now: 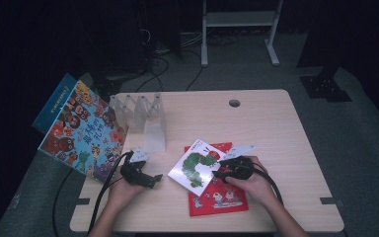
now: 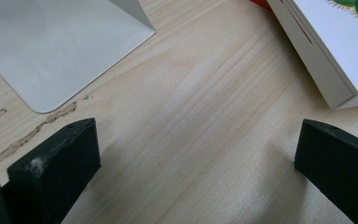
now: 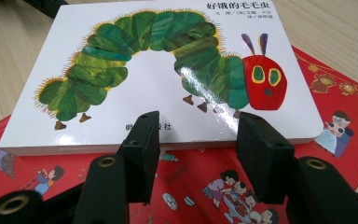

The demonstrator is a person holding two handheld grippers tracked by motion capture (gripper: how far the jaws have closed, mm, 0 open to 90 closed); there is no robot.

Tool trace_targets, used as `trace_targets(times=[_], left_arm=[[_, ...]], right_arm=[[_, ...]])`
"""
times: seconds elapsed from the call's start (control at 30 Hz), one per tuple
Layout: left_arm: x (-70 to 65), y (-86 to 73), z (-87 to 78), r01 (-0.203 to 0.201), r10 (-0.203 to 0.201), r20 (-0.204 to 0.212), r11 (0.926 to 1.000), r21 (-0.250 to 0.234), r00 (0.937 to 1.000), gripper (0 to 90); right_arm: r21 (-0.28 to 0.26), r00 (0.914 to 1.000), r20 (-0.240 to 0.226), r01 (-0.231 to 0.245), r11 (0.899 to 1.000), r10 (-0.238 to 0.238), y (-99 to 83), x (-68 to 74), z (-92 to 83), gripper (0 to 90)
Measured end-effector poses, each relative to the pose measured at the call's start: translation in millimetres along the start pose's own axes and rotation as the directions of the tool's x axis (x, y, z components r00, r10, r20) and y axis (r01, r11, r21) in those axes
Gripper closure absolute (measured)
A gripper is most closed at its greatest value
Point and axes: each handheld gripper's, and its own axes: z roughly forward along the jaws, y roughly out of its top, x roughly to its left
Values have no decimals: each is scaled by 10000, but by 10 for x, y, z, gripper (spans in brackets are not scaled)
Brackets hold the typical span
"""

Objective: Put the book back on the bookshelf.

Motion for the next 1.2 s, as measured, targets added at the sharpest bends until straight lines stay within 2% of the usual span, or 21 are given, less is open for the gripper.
trace_targets(times=[0.1, 0.23, 0.3, 0.4, 0.47, 0.6, 0.8, 0.93, 0.97, 1.03, 1.1, 1.13, 1.2], left_arm=[[0, 0, 0, -1, 1, 0, 10000, -5, 10000, 0], [3, -1, -2, -2, 2, 51, 10000, -13, 10000, 0], [27, -2, -24, 267, -265, 334, 9996, -55, 9991, 0], [42, 16, -43, 451, -451, 522, 9990, 9, 9976, 0], [41, 50, -76, 709, -691, 720, 9972, -233, 9950, 0], [17, 152, -125, 663, -635, 844, 9973, -303, 9944, 0], [-80, 304, -117, 590, -544, 1348, 9978, -306, 9894, 0], [-143, 390, -66, 433, -398, 1547, 9989, -191, 9872, 0], [-154, 405, -49, 454, -413, 1601, 9987, -219, 9862, 0], [-173, 437, -12, 547, -515, 1717, 9984, -140, 9838, 0], [-181, 448, 3, 511, -483, 1721, 9986, -119, 9839, 0], [-202, 478, 42, 407, -409, 1812, 9992, 49, 9826, 0], [-225, 491, 79, 347, -362, 1886, 9993, 114, 9814, 0]], right_arm=[[-57, 9998, 163, 112, 9999, -111, -11, -21, -12, 497], [-38, 9993, 344, -169, 9998, 171, -42, -82, -53, 500], [-103, 9990, 395, -207, 9997, 211, -62, -118, -82, 499], [-148, 9986, 429, -301, 9994, 307, -91, -158, -112, 497], [-107, 9986, 436, -309, 9995, 314, -104, -175, -120, 495], [-141, 9986, 428, -312, 9994, 318, -105, -191, -117, 489], [-97, 9994, 289, -197, 9998, 199, -92, -128, -101, 494], [12, 9999, 86, 148, 9999, -148, -93, -61, -117, 606], [26, 9998, -73, 201, 9998, -201, -97, -44, -118, 676], [94, 9995, -217, 228, 9997, -226, -102, -20, -113, 754], [78, 9991, -382, 207, 9998, -204, -104, 2, -105, 841], [119, 9984, -515, 246, 9996, -240, -103, 17, -100, 878], [216, 9972, -721, 223, 9995, -206, -104, 33, -88, 894]])
